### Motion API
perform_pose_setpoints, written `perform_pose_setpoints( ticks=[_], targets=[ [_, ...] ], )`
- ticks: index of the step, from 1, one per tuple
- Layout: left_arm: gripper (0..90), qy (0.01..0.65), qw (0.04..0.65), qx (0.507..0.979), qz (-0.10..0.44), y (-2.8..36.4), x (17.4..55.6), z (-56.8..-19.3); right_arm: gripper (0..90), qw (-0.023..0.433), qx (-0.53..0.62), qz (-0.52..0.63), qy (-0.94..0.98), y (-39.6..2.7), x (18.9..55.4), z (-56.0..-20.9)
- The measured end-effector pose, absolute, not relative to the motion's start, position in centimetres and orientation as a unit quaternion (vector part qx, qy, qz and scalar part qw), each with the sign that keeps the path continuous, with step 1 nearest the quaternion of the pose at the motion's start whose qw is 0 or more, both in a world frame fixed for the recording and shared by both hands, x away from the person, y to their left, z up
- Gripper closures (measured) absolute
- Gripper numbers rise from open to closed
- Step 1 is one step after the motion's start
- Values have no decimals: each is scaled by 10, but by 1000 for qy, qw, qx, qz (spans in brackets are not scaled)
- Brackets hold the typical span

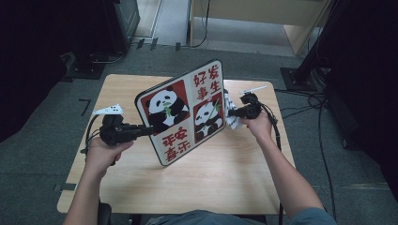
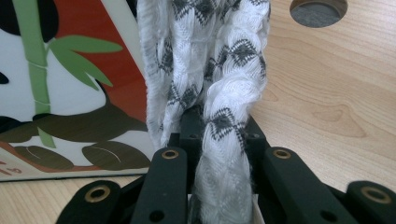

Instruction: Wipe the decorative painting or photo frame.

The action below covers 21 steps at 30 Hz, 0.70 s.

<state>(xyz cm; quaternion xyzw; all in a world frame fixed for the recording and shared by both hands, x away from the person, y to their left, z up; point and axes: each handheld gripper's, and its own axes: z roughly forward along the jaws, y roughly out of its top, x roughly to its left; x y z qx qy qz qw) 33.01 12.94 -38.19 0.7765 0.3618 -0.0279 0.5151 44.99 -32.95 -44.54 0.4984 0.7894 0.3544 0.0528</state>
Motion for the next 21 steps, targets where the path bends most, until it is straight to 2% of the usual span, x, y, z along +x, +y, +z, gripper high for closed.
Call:
perform_pose_setpoints(
  ticks=[21],
  targets=[
    [767, 363, 515, 776, -28, 129, 330, -382, 785, 44, 503, 365, 782, -338, 439, -471]
  ],
)
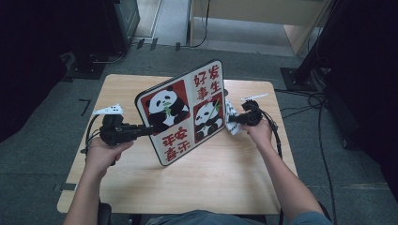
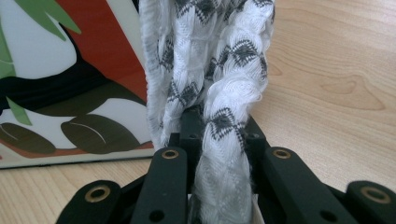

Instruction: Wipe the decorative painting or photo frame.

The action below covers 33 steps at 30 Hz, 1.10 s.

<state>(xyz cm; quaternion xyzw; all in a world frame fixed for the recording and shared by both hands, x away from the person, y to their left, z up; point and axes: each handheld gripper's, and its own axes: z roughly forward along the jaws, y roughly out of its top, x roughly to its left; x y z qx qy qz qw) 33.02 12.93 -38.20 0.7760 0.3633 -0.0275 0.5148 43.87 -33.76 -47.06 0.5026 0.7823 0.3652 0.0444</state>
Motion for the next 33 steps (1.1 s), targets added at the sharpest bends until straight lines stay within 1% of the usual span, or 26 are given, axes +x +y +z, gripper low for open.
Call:
perform_pose_setpoints(
  ticks=[6, 10, 14, 18, 21, 29, 33],
  targets=[
    [767, 363, 514, 777, -25, 129, 330, -382, 785, 60, 500, 363, 784, -349, 437, -462],
    [767, 365, 513, 777, -24, 129, 329, -382, 785, 66, 506, 379, 772, -364, 435, -452],
    [767, 365, 512, 777, -20, 129, 329, -381, 785, 83, 515, 394, 756, -380, 430, -445],
    [767, 367, 511, 777, -19, 128, 329, -381, 785, 87, 522, 392, 753, -391, 428, -448],
    [767, 366, 510, 778, -19, 128, 329, -381, 784, 101, 528, 384, 751, -399, 427, -451],
    [767, 367, 511, 777, -19, 129, 329, -381, 778, 106, 542, 377, 744, -410, 430, -464],
    [767, 370, 510, 777, -17, 129, 328, -380, 761, 100, 548, 372, 743, -411, 434, -474]
  ],
)
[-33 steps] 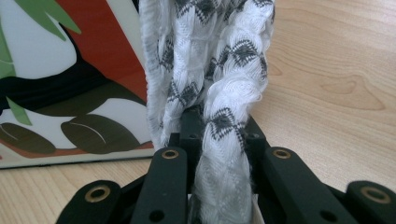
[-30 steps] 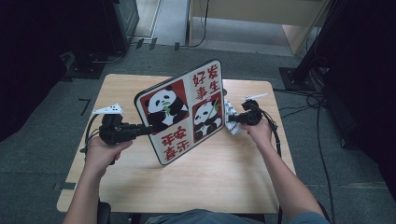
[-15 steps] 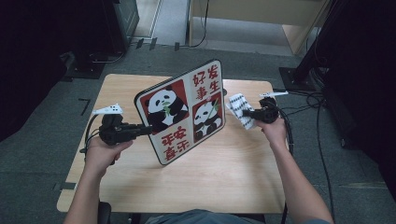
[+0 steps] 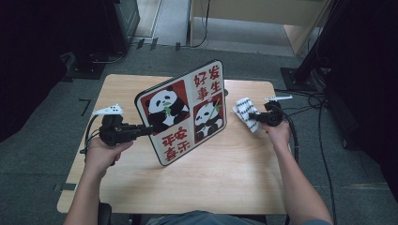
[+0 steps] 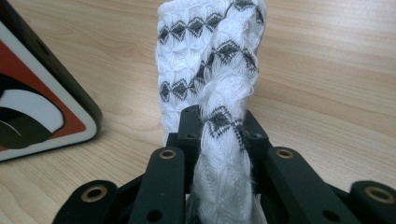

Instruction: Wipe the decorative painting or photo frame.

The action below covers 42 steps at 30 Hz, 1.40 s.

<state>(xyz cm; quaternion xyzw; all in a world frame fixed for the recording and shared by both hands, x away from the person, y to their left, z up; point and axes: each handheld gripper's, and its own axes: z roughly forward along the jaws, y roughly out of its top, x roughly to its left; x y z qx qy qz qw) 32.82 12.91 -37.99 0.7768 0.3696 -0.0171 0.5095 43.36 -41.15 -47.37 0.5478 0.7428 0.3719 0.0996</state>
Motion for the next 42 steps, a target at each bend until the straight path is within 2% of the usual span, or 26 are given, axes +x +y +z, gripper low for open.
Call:
perform_pose_setpoints(
  ticks=[7, 21, 32, 42],
  targets=[
    [764, 371, 509, 776, -15, 129, 328, -379, 718, 95, 560, 360, 740, -417, 436, -487],
    [717, 377, 507, 775, -13, 130, 328, -379, 440, 101, 555, 362, 742, -411, 437, -483],
    [647, 384, 501, 775, -6, 131, 329, -380, 416, 120, 544, 384, 736, -409, 431, -464],
    [602, 390, 498, 775, -3, 132, 330, -381, 420, 116, 528, 385, 748, -401, 425, -452]
  ],
)
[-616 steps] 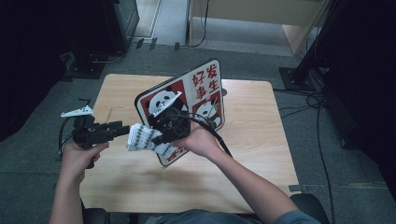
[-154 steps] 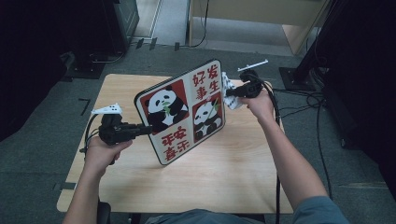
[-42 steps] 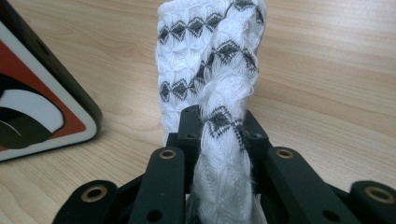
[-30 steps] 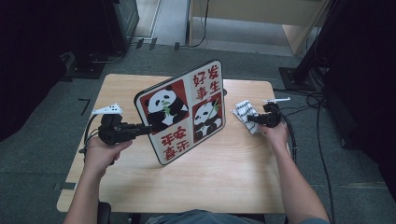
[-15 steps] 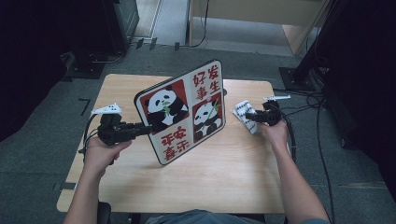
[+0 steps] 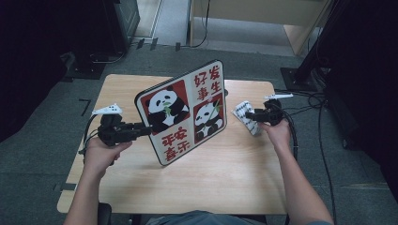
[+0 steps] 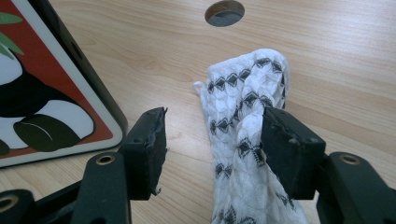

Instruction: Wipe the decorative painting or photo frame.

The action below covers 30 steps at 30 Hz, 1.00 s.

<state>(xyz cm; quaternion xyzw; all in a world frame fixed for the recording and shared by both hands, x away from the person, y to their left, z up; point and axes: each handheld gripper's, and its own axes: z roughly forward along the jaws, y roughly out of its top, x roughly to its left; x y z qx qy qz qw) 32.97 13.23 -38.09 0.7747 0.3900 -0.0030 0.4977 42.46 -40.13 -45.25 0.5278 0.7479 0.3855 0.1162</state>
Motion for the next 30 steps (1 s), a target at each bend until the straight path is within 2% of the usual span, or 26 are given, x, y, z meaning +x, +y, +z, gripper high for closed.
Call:
perform_pose_setpoints(
  ticks=[30],
  targets=[
    [567, 422, 484, 767, 3, 143, 335, -390, 415, 123, 508, 389, 759, -395, 414, -437]
  ],
)
